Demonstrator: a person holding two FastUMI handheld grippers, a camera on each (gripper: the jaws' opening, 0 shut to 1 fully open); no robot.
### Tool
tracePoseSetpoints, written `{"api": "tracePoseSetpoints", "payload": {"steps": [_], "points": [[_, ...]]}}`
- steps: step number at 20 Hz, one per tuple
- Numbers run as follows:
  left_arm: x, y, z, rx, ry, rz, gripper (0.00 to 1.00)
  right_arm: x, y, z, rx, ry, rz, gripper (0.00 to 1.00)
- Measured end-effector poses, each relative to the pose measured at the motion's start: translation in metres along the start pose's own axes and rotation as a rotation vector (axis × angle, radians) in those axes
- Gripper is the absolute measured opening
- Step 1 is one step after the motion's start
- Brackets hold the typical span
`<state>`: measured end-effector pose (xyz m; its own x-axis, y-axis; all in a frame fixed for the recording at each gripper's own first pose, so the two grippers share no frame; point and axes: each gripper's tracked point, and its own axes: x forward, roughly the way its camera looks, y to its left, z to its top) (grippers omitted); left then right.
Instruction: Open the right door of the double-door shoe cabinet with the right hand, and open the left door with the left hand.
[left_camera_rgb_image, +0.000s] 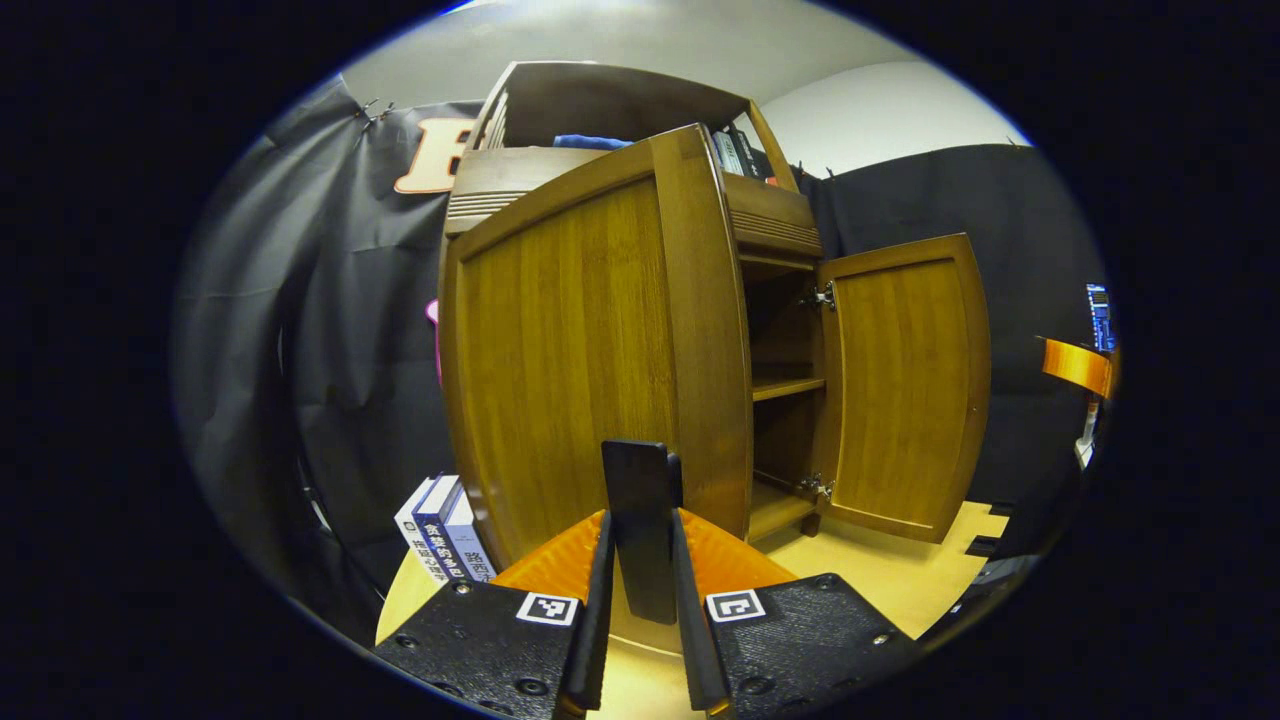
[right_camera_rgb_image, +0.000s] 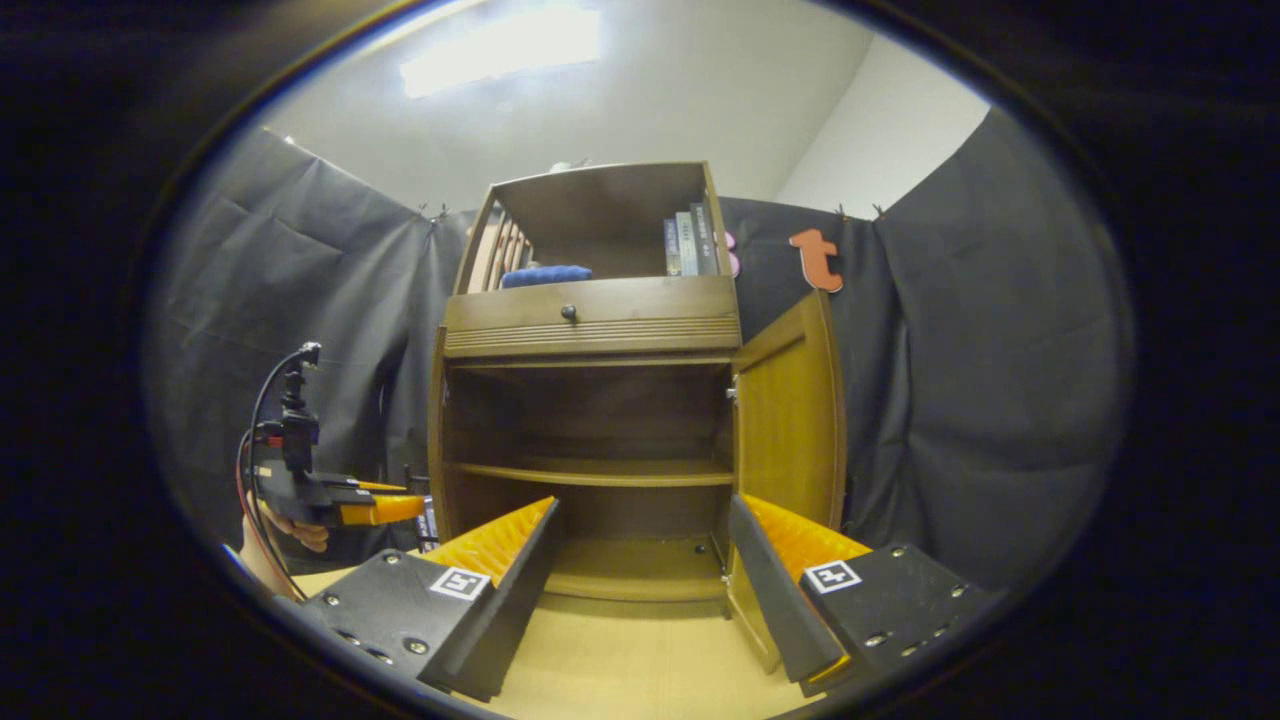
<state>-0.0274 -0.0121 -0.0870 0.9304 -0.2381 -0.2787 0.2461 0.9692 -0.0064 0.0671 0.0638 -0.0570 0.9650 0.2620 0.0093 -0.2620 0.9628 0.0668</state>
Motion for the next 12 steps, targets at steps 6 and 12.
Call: {"api": "tracePoseSetpoints", "payload": {"steps": [6, 12], "points": [[-0.024, 0.023, -0.002, -0.006, -0.008, 0.053, 0.3, 0.002, 0.03, 0.007, 0.062, -0.027, 0.058, 0.99], [-0.032, 0.068, 0.015, 0.009, -0.039, 0.195, 0.27, -0.001, 0.035, 0.017, 0.066, -0.08, 0.051, 0.94]]}}
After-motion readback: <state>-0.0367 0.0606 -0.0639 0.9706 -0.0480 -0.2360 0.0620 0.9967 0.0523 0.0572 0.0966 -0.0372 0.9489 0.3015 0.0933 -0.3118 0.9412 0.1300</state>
